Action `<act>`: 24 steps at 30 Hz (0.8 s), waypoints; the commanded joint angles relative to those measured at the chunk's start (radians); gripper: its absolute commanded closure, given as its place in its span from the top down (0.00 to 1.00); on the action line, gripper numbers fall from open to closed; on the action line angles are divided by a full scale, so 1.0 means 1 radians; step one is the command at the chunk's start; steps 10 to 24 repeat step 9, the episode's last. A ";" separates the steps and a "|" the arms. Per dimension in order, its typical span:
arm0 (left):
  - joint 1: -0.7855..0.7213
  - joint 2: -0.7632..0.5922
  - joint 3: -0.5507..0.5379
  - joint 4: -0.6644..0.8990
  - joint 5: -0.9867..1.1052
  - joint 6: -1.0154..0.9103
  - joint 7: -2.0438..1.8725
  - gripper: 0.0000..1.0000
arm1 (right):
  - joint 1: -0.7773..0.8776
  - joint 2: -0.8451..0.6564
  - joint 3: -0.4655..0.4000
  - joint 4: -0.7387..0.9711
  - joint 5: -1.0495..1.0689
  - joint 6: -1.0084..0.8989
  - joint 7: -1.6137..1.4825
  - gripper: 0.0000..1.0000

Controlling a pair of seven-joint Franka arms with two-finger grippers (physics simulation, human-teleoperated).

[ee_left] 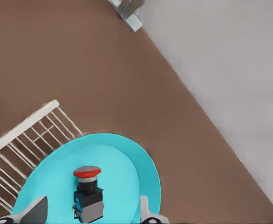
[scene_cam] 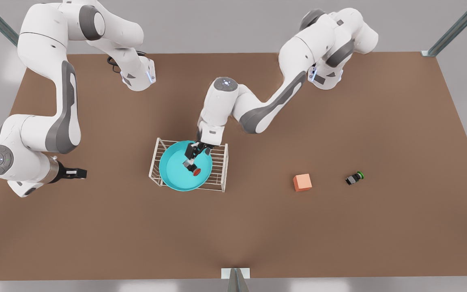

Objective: Place the plate on the shelf with right arm and place the red button switch in the plate with left arm

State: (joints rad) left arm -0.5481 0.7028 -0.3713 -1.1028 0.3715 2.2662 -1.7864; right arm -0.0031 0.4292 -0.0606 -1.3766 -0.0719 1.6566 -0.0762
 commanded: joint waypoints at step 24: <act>0.603 -0.112 -0.040 0.000 -0.146 -0.768 1.300 1.00 | 0.000 -0.001 0.001 0.011 0.001 0.008 -0.162 1.00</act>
